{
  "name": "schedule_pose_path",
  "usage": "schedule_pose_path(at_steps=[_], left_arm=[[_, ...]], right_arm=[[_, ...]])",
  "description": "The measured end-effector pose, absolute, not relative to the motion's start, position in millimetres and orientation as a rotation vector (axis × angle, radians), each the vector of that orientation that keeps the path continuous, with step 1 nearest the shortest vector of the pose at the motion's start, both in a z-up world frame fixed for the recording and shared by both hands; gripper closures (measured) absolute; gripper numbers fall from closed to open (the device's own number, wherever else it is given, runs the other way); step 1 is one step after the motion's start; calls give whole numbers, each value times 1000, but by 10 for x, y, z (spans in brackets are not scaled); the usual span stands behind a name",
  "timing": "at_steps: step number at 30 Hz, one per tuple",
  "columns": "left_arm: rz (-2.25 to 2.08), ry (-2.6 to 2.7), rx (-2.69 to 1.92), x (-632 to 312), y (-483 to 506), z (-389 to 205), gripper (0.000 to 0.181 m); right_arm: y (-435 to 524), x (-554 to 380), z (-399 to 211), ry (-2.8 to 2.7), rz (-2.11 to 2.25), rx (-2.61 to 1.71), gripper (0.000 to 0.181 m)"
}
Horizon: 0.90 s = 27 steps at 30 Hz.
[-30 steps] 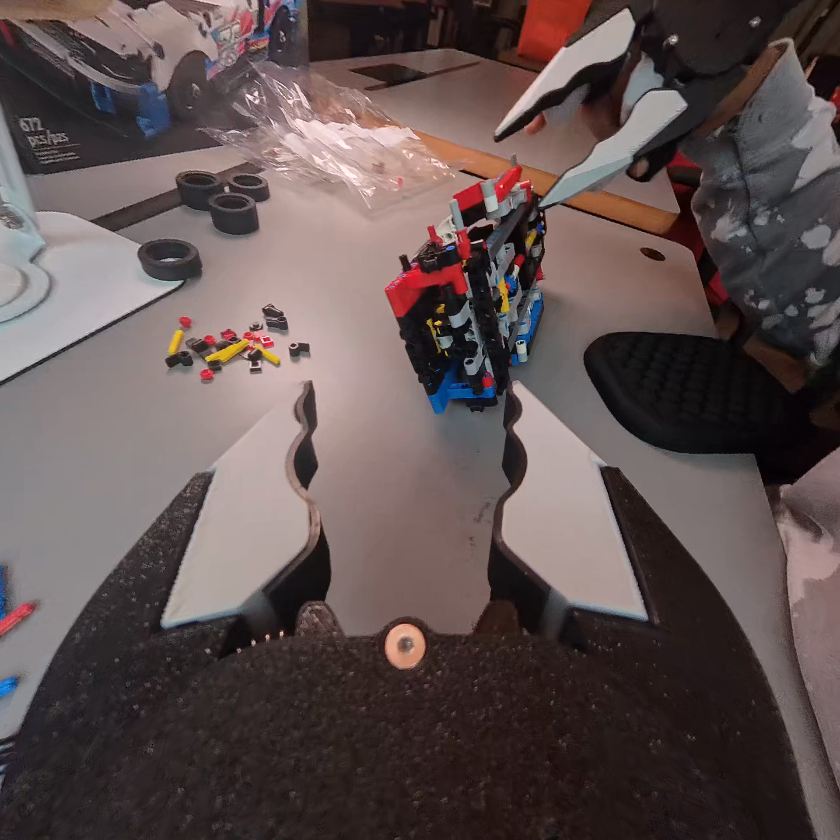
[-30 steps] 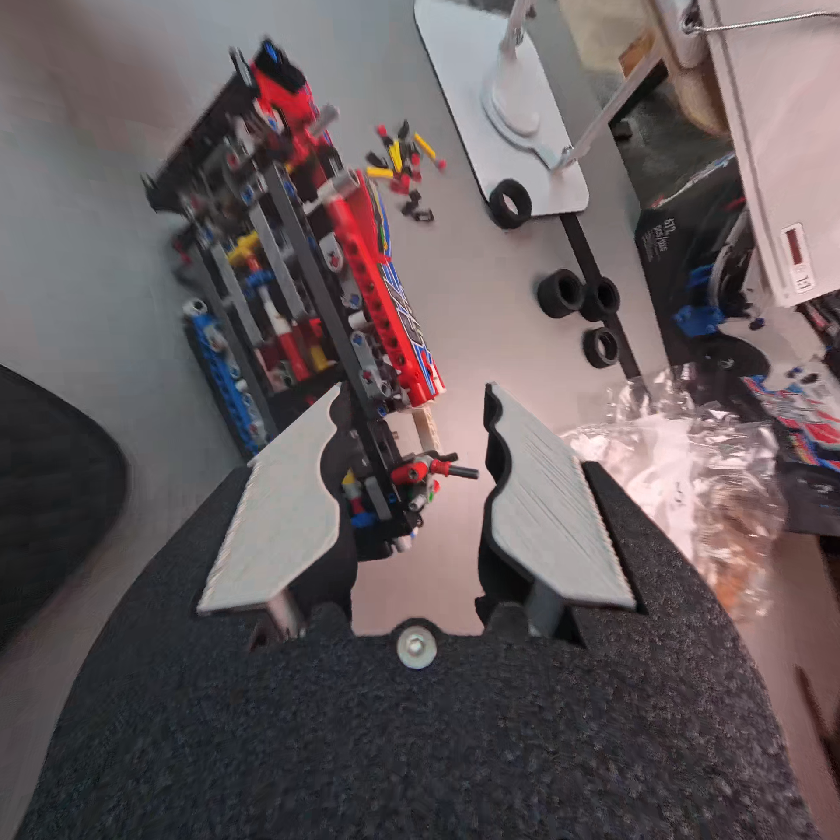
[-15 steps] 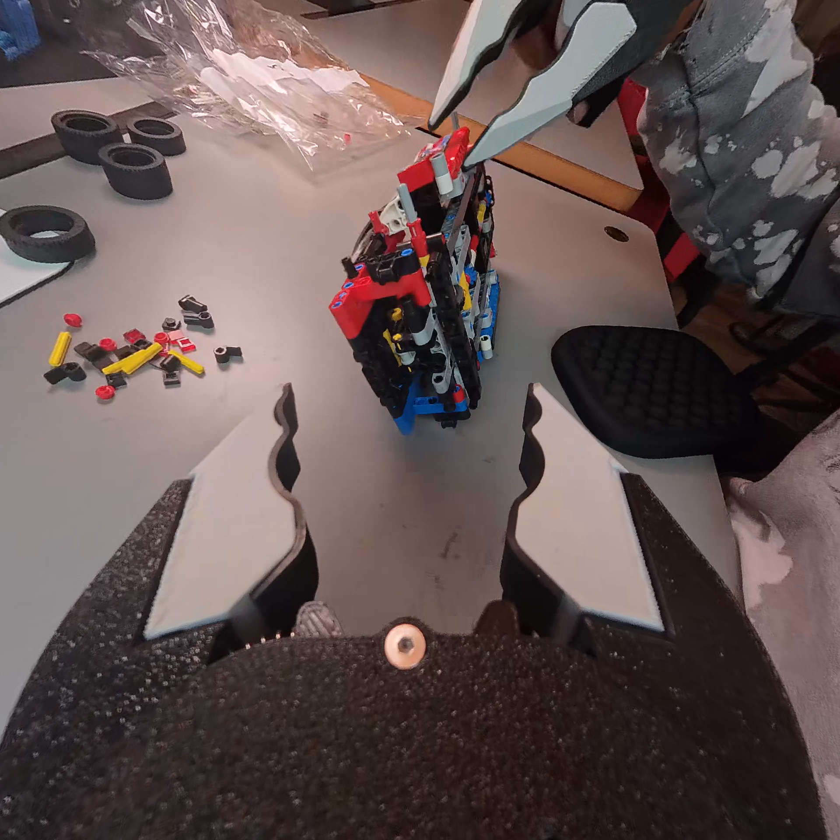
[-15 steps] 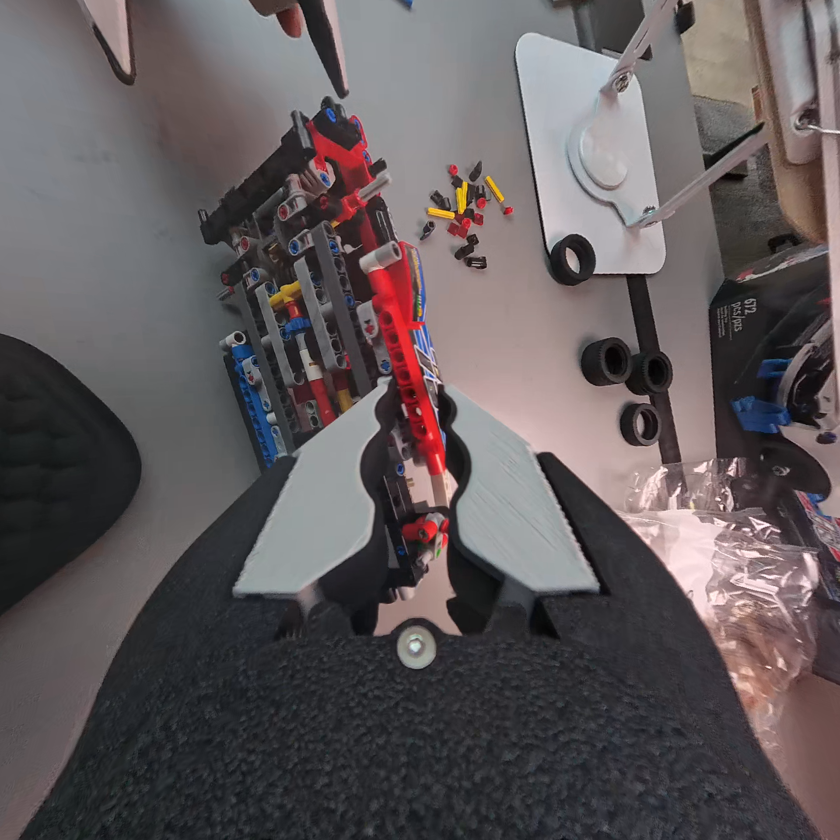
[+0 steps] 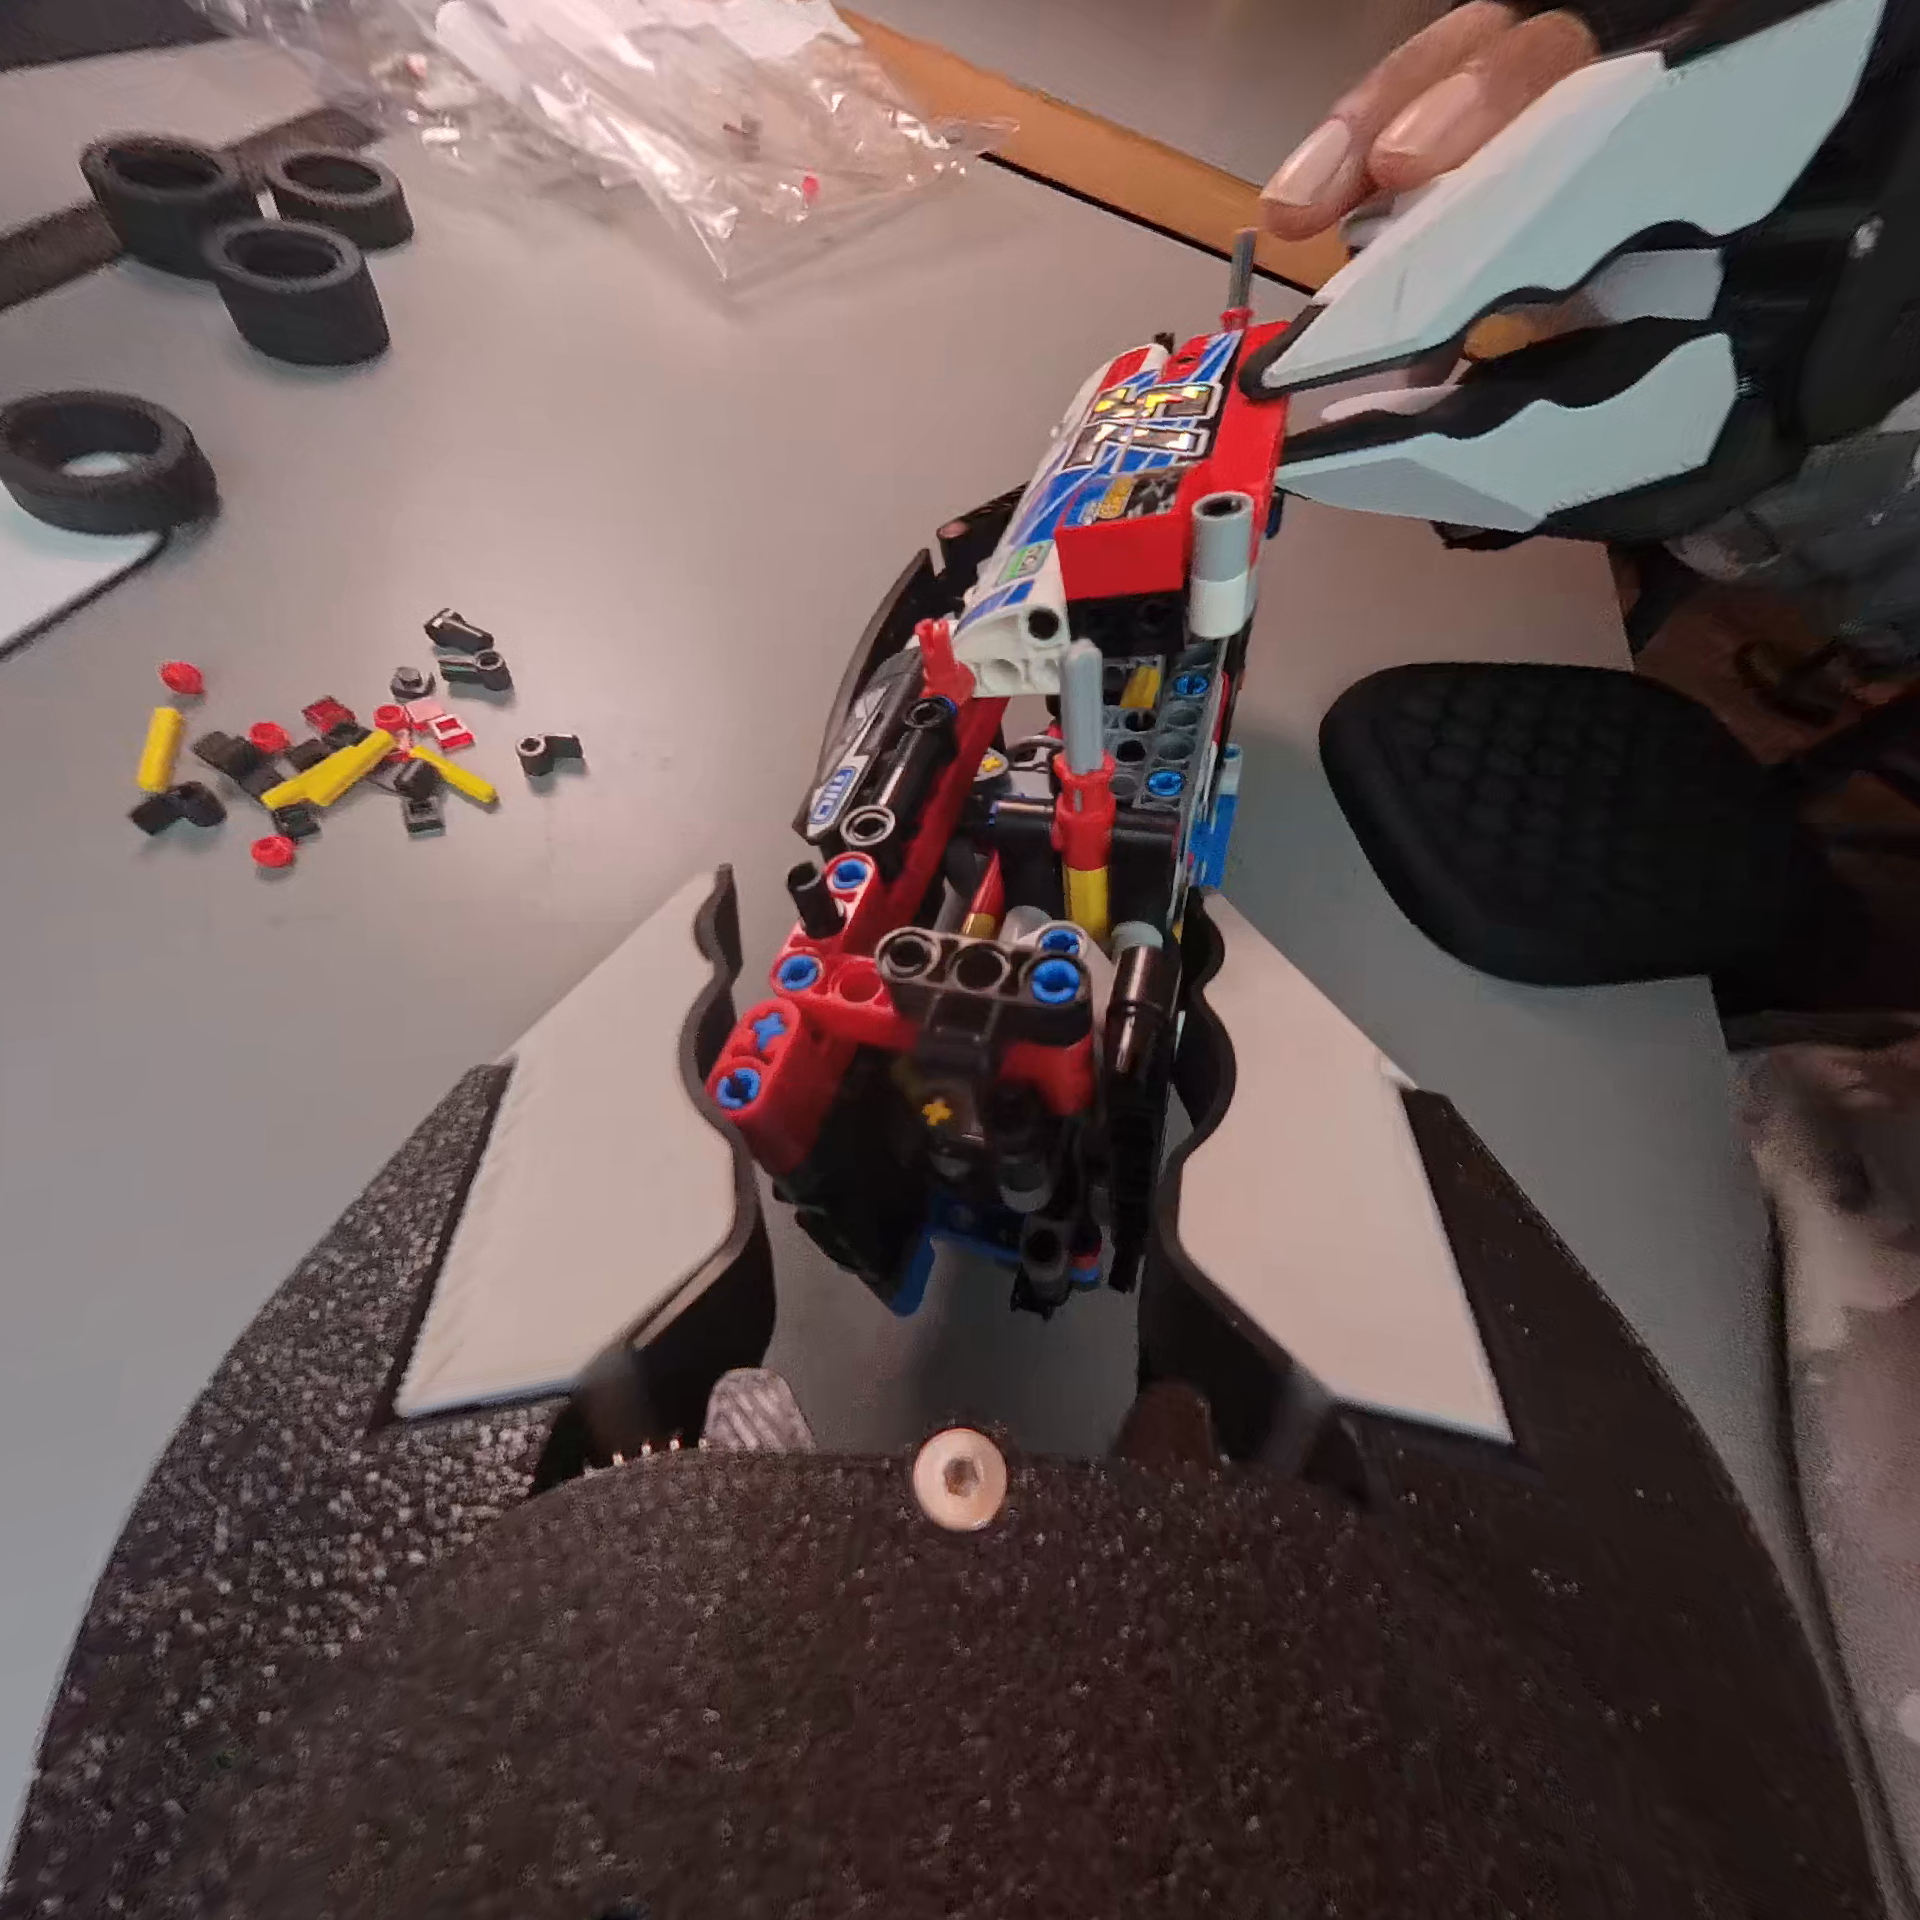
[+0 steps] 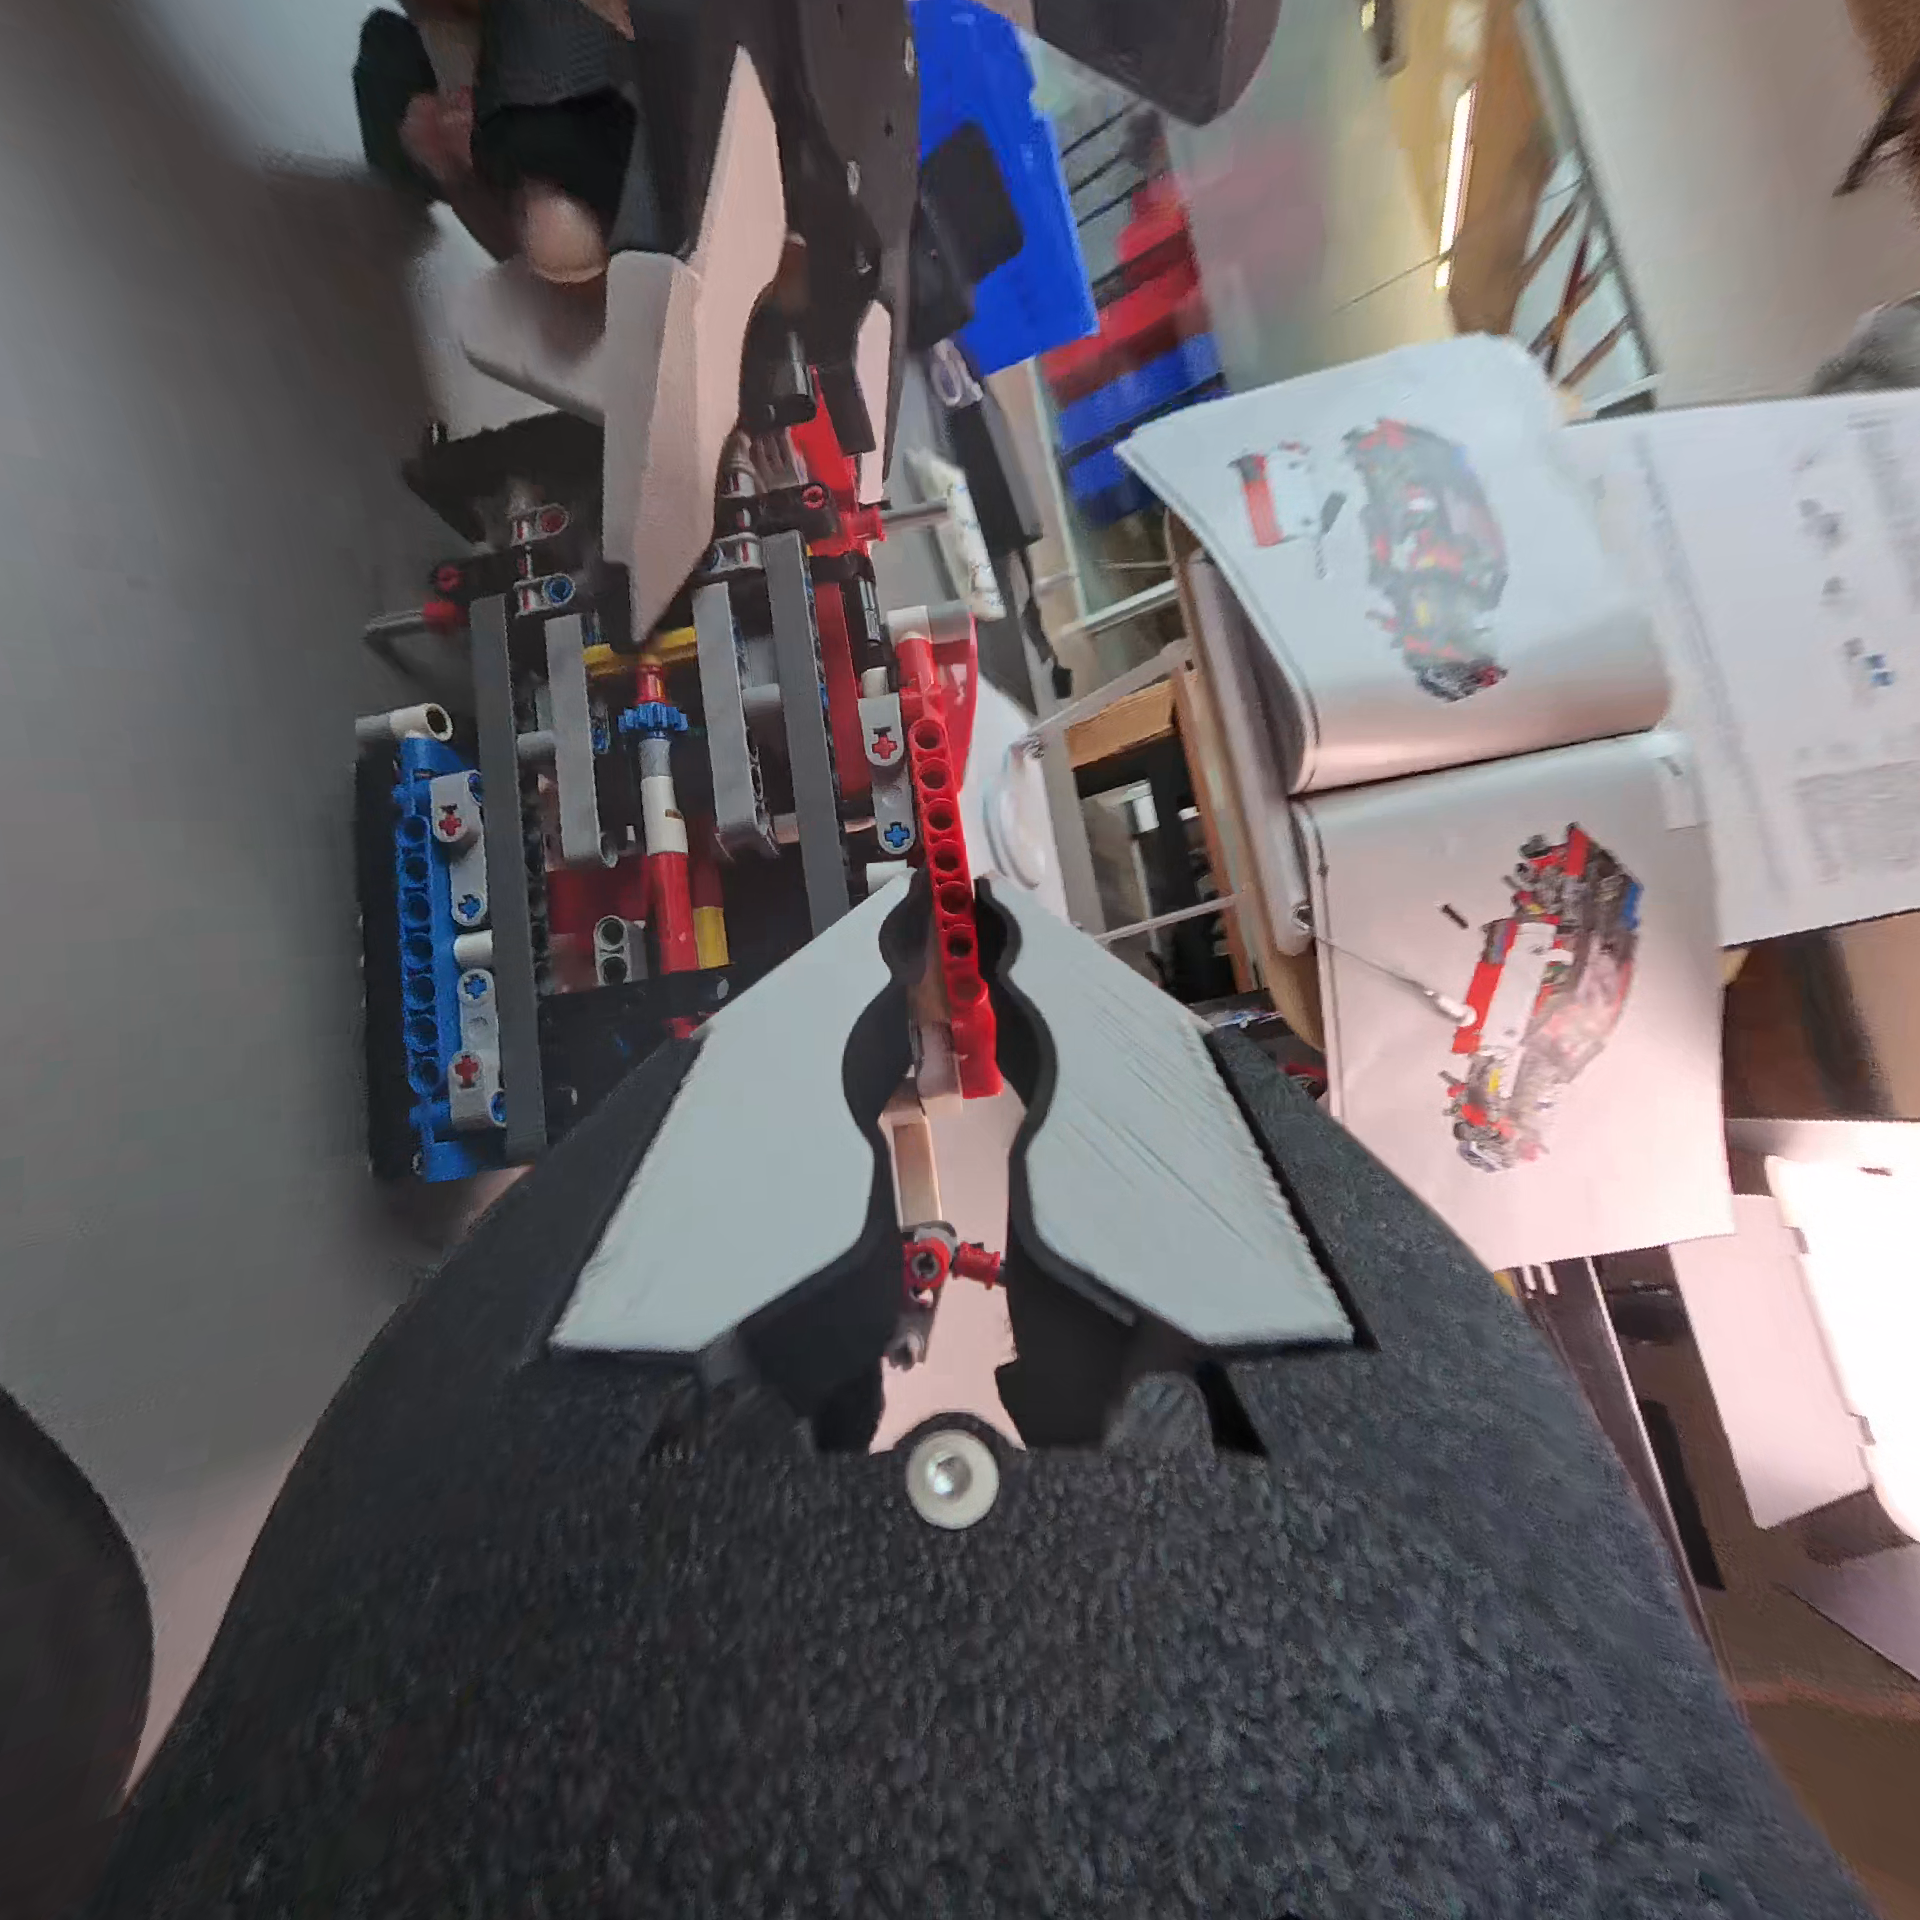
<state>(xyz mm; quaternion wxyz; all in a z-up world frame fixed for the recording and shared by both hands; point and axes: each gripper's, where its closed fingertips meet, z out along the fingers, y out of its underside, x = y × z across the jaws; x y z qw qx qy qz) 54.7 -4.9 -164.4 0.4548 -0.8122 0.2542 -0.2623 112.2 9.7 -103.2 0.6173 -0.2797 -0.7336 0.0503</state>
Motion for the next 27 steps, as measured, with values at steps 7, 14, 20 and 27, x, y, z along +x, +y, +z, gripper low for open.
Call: schedule_pose_path(at_steps=[7, 14, 20, 27], left_arm=[[7, 915, -1720, 329, -356, -1506, 104], [187, 967, -1679, 219, -469, -1576, 105], [206, 984, -1673, 241, -479, -1580, 106], [356, 1031, -1686, 268, -495, -1674, 106]], right_arm=[[-204, 1092, -1004, -1666, 446, -812, 150], [-251, 1095, -986, -1691, 845, -1155, 141], [-32, 1028, -822, -1623, 922, -1374, 153], [-97, 855, -1182, -1836, 720, -1546, 162]])
